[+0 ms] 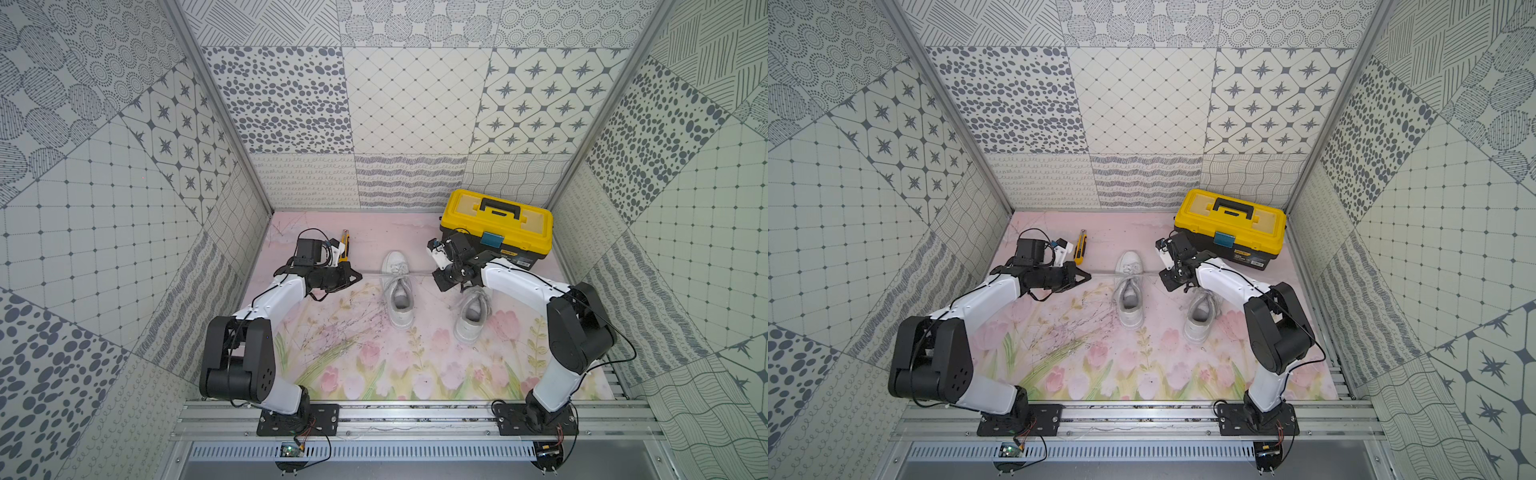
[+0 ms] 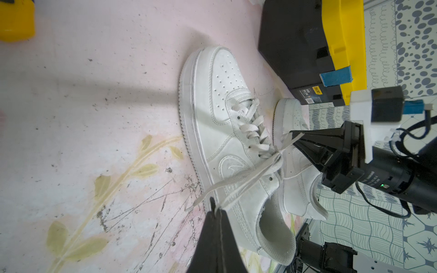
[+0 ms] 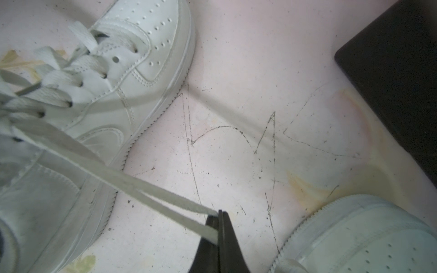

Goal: Tie the shoes
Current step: Tie the shoelace on the shoe.

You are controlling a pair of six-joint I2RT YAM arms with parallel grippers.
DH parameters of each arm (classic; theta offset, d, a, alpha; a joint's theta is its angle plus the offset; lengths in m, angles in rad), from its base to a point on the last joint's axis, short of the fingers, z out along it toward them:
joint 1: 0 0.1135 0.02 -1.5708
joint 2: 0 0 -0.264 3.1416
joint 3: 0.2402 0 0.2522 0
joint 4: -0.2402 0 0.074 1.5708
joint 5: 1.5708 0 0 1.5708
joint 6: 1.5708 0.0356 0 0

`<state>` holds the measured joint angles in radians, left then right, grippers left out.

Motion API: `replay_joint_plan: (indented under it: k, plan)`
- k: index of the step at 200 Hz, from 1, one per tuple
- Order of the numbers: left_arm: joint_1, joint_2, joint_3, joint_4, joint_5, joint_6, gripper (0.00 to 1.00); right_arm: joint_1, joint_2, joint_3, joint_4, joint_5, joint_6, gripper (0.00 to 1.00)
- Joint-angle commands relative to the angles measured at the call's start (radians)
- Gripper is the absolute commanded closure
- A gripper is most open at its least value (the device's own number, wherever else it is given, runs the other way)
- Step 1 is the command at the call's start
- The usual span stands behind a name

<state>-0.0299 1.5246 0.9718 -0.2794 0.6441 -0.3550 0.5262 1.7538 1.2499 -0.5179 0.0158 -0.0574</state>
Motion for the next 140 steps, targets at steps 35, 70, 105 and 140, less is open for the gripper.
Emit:
replay_joint_plan:
  k: [35,70,105,140]
  plan:
    - [0.024,-0.004,-0.005,0.027,-0.075,-0.008,1.0,-0.04,0.002,0.02,-0.095,0.013,-0.015,1.0]
    - [0.024,-0.003,-0.035,0.109,0.042,-0.069,1.0,-0.038,-0.013,0.016,-0.074,-0.306,-0.013,0.84]
    - [0.025,-0.037,-0.059,0.101,0.019,-0.072,0.81,-0.049,-0.088,-0.016,-0.045,-0.279,0.004,0.43]
    - [0.026,-0.14,-0.061,0.044,-0.093,-0.055,0.51,-0.092,-0.241,-0.03,-0.043,-0.201,0.007,0.29]
